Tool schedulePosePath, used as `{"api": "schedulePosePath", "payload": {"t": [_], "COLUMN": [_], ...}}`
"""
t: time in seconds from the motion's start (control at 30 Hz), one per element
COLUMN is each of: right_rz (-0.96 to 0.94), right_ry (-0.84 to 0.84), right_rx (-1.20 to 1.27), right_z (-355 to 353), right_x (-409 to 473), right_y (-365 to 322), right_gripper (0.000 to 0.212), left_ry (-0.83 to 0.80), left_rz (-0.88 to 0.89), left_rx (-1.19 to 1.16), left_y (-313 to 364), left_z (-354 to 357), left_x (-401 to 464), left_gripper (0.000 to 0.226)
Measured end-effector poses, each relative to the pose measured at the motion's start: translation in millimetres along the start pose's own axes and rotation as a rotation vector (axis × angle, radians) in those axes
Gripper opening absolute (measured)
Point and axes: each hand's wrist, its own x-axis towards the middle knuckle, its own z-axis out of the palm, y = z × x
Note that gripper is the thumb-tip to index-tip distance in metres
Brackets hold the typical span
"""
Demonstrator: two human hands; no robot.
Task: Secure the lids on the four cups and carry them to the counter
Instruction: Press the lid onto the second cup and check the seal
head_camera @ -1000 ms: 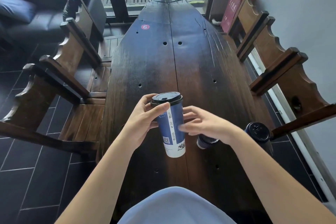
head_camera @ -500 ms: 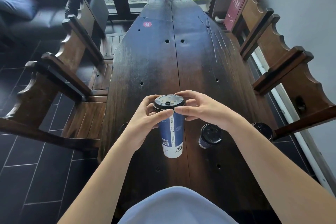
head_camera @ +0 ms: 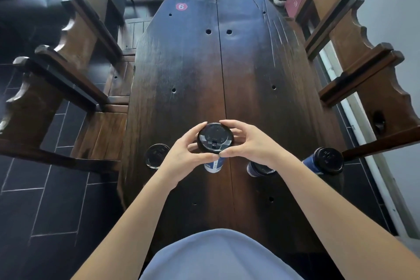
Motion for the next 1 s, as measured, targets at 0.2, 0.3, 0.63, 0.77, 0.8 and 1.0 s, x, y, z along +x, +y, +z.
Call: {"api": "schedulePosePath", "payload": {"t": [0.2, 0.3, 0.63, 0.77, 0.8, 1.0], "right_rz": [0.066, 0.077, 0.107, 0.095, 0.091, 0.072], "right_ry": [-0.006, -0.026, -0.034, -0.016, -0.01, -0.017], "right_rx": [0.001, -0.013, -0.054, -0.047, -0.056, -0.103], "right_z": [26.4, 38.0, 67.6, 72.6, 73.8, 77.2], "right_x": [28.2, 38.2, 51.2, 51.4, 51.4, 55.4], "right_y": [35.1, 50.7, 90.4, 95.8, 96.3, 97.2], "right_gripper": [0.082, 0.083, 0.085, 0.086, 0.085, 0.084], "left_ry": [0.039, 0.048, 0.094, 0.093, 0.095, 0.101], "left_rz": [-0.074, -0.096, -0.177, -0.196, -0.196, -0.172], "left_rx": [0.02, 0.059, 0.09, 0.066, 0.065, 0.078], "left_y": [-37.6, -54.0, -82.6, -86.8, -88.0, -95.7], "left_z": [8.0, 9.8, 16.8, 15.5, 15.1, 14.0], "left_x": [15.2, 21.1, 29.6, 31.7, 32.1, 30.6], "left_gripper": [0.086, 0.088, 0.086, 0.086, 0.086, 0.084]}}
